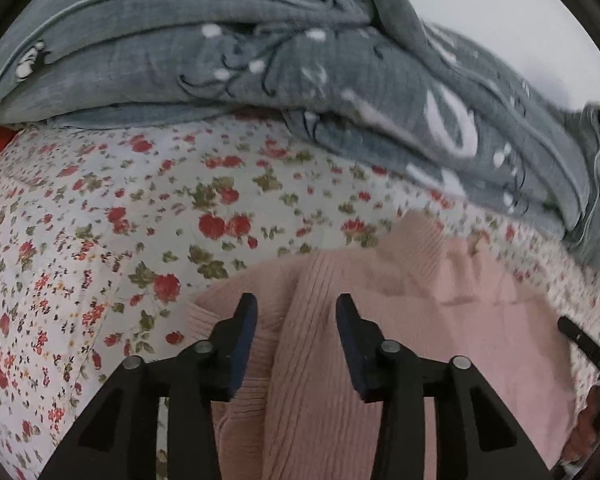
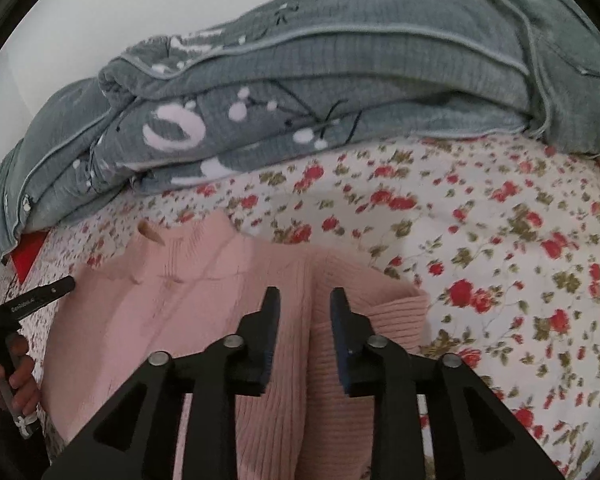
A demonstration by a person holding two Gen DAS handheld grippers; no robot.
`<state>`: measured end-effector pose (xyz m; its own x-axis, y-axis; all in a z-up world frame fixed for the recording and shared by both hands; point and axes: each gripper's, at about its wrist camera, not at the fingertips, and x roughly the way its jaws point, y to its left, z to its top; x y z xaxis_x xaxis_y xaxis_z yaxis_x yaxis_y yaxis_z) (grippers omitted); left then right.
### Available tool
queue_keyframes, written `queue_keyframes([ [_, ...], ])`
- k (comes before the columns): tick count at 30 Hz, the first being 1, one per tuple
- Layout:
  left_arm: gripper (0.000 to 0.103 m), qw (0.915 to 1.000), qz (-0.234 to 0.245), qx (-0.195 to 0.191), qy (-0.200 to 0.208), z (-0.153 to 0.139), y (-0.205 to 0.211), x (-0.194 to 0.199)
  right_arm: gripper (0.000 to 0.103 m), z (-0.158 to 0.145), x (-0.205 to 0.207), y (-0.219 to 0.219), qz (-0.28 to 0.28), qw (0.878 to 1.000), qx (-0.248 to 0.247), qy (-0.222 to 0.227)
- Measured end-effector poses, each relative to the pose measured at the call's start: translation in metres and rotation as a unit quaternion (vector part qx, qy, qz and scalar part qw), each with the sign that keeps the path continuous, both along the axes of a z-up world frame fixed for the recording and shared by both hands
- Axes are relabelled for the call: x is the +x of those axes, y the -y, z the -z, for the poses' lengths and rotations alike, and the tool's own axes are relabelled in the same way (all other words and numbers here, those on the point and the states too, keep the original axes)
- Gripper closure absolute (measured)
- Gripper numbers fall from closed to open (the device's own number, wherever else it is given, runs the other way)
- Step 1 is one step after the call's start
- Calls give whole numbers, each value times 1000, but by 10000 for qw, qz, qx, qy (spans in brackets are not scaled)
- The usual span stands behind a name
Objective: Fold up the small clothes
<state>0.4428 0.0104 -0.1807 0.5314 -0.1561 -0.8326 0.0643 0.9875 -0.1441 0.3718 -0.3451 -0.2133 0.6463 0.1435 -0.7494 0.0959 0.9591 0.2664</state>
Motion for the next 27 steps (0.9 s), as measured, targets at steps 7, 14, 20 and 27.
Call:
queue_keyframes([
  [7,67,9989,211,421,-10,13,11,8,72,19,16,-5,-89,9993,-147,-321],
  [14,92,9987,340,180,321,-4,5,6,99,-10,-1,-3,-89,9985,-100,527],
  [20,96,9985,268,-54,467,-4,-6,14,99,0,11,5,102,9993,-160,321],
  [27,96,9977,310,-134,586,1,0,21,99,13,18,9,168,9997,-90,176],
])
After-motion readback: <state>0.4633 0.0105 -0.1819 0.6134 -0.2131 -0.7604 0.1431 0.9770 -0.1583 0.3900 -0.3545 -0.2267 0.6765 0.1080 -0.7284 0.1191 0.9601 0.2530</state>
